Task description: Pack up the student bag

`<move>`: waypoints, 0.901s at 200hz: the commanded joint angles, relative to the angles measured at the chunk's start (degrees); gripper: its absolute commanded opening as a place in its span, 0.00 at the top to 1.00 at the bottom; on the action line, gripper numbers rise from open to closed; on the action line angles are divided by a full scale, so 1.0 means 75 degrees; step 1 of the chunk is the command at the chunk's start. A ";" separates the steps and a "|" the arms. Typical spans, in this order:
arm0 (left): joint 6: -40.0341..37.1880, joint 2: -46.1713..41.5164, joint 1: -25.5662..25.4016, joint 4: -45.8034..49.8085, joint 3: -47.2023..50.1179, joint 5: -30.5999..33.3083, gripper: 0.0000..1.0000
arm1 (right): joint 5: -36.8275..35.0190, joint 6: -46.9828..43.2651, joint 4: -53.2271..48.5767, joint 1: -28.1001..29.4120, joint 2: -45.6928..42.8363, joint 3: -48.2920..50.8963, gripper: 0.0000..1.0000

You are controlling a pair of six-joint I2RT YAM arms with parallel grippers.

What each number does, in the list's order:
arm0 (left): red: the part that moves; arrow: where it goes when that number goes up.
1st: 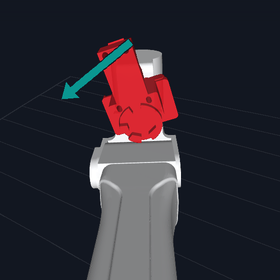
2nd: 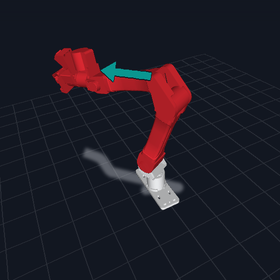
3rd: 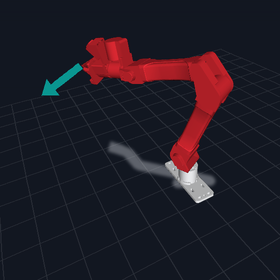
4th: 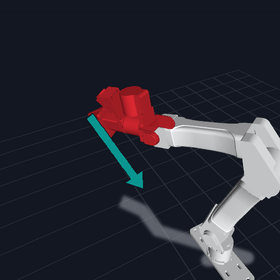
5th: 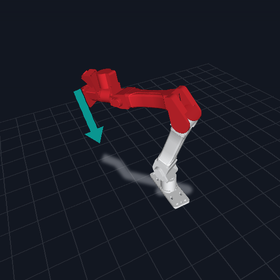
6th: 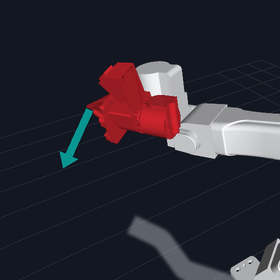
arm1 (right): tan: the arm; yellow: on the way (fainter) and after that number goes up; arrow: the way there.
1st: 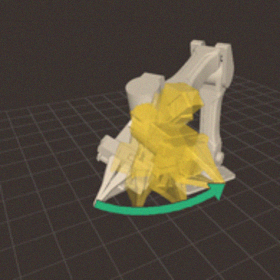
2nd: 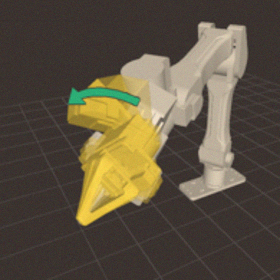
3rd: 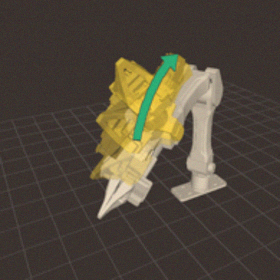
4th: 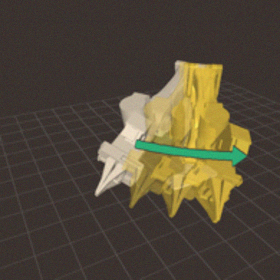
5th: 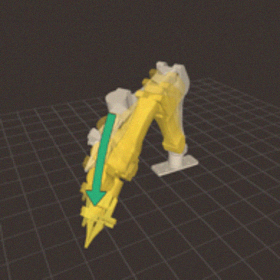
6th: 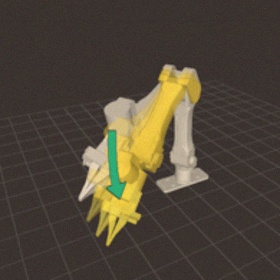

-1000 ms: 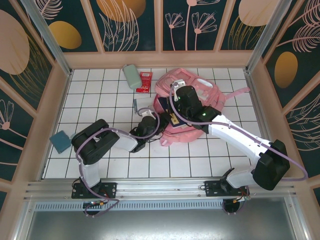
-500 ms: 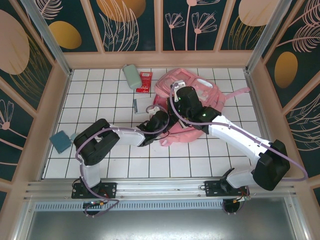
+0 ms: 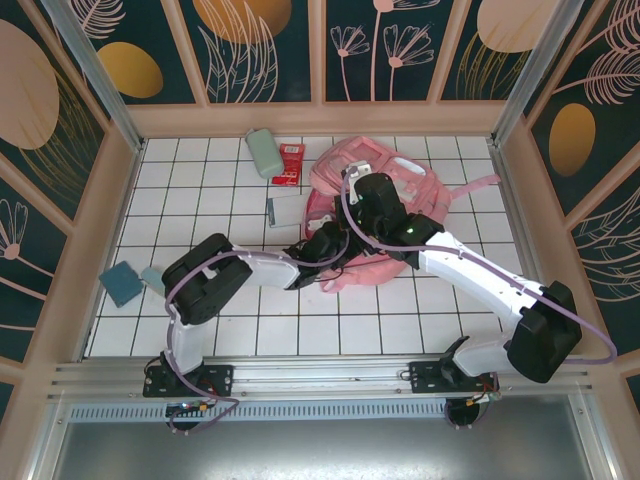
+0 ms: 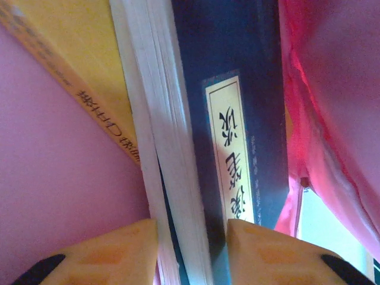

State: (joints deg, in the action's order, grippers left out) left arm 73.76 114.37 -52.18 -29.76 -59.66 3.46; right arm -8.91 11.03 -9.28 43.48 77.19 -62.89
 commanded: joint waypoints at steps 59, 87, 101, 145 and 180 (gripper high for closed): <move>0.0285 0.1238 -0.0037 0.0344 -0.1760 0.0594 0.66 | 0.0807 0.0330 0.0819 0.0388 -0.0384 -0.0315 1.00; 0.0233 0.1628 -0.0034 0.0533 -0.2401 0.0996 0.65 | 0.0738 0.0357 0.0750 0.0413 -0.0433 -0.0310 1.00; 0.0186 0.1851 -0.0030 0.0597 -0.2733 0.1128 0.64 | 0.0698 0.0387 0.0736 0.0413 -0.0488 -0.0265 1.00; -0.0278 0.2042 -0.0028 0.0484 -0.3414 0.1183 0.58 | 0.0352 0.0337 0.0703 0.0390 -0.0612 -0.0122 1.00; -0.0373 0.1623 -0.0036 0.0528 -0.3052 0.1103 0.44 | 0.0218 0.0266 0.0710 0.0280 -0.0675 -0.0001 1.00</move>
State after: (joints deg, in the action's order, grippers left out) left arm 72.66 128.84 -52.47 -26.87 -82.83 11.03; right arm -10.94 12.51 -8.97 43.92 75.02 -62.94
